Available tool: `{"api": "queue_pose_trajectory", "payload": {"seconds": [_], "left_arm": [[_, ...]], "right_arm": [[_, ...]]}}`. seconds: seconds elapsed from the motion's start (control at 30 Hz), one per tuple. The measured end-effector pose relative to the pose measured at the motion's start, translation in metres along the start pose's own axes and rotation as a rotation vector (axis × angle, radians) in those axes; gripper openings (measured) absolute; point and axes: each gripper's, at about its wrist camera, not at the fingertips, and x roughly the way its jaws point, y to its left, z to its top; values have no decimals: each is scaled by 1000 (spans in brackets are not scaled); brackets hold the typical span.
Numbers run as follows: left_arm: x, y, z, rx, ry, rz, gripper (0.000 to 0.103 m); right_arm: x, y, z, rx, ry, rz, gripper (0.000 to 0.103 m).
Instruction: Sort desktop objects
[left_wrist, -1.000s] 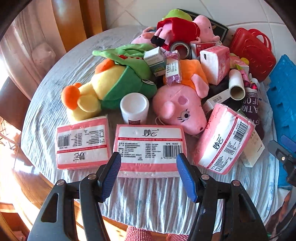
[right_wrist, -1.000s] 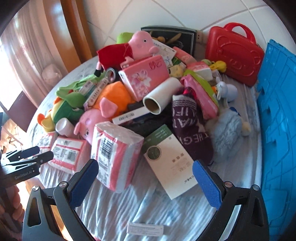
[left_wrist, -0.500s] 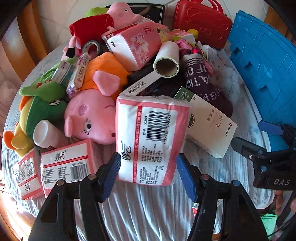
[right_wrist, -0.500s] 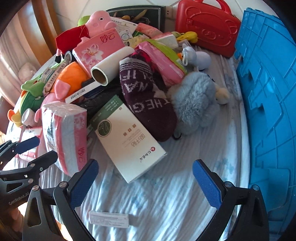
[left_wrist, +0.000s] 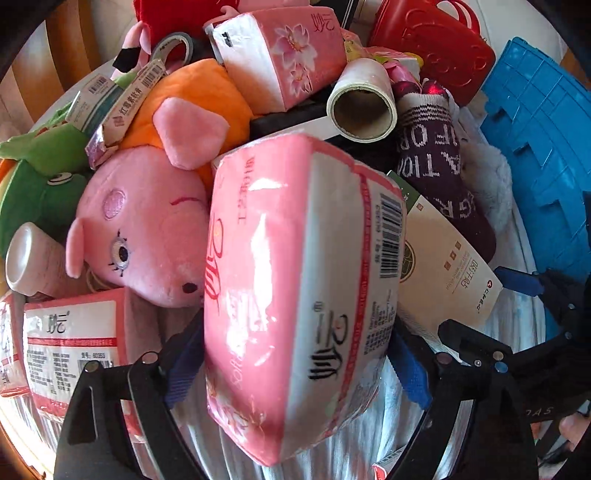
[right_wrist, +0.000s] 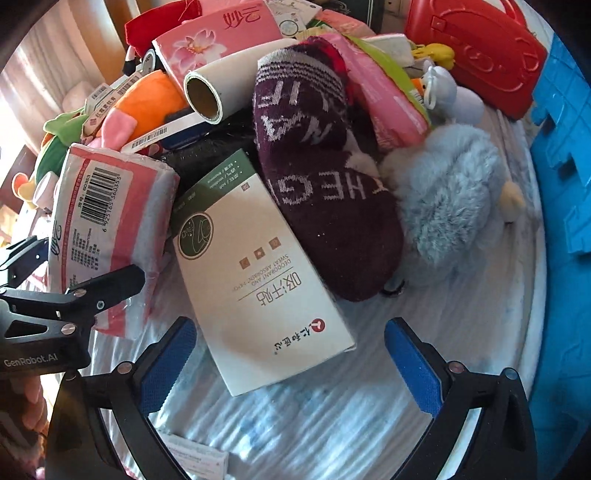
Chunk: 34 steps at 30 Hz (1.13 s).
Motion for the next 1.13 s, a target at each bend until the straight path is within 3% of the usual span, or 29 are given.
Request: {"api": "queue_pose_trajectory", "payload": {"seconds": [0.1, 0.23, 0.47, 0.53, 0.6, 0.8, 0.93, 1.0, 1.13], "left_arm": [[-8, -1, -5, 9, -17, 23, 83], [-17, 1, -16, 36, 12, 114, 81], [-12, 6, -17, 48, 13, 113, 85], [-4, 2, -17, 59, 24, 116, 85], [2, -2, -17, 68, 31, 119, 85], [15, -6, -16, 78, 51, 126, 86], [20, -4, -17, 84, 81, 111, 98], [23, -4, -17, 100, 118, 91, 103], [26, -9, -21, 152, 144, 131, 103]], "right_arm": [[1, -2, 0, -21, 8, -39, 103], [-5, 11, 1, -80, -8, -18, 103], [15, 44, 5, -217, -21, -119, 103], [27, 41, 4, -196, 11, -102, 103], [36, 27, 1, -104, 34, -22, 103], [34, 22, -8, -64, -75, -44, 103], [34, 25, -9, -80, -108, -43, 103], [34, 25, -8, -109, -96, -29, 103], [30, 23, -11, -109, -33, -28, 103]]}}
